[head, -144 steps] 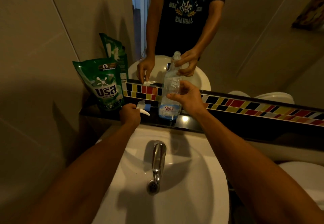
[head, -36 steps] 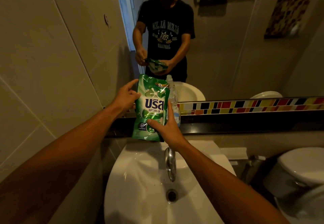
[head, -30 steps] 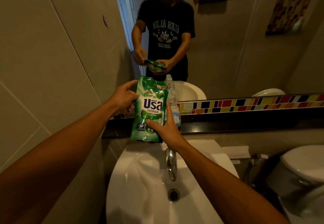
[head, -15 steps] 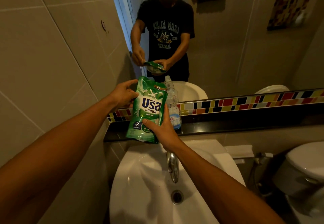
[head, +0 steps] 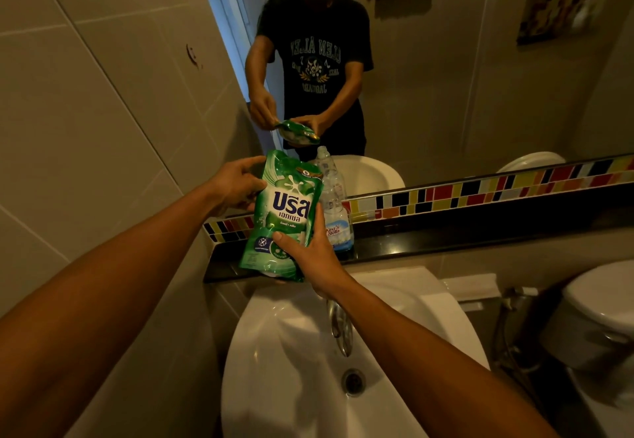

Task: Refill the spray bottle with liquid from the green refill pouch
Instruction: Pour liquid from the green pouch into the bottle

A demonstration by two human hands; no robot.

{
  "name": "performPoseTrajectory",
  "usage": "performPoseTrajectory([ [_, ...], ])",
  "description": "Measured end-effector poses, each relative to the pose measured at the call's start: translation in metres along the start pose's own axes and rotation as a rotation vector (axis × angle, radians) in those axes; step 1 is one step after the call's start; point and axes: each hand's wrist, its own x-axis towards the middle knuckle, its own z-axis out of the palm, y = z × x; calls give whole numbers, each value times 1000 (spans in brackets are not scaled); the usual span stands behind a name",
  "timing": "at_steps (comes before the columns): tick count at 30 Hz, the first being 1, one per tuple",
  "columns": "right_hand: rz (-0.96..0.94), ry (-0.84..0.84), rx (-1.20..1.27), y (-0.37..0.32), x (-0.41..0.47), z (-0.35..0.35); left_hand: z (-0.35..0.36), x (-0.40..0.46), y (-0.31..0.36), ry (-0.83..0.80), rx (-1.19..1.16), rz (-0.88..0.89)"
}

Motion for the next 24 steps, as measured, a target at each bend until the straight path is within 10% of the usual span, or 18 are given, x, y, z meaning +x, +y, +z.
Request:
performPoseTrajectory([
  [24, -2, 26, 36, -7, 2, 7, -5, 8, 13, -9, 82, 2],
])
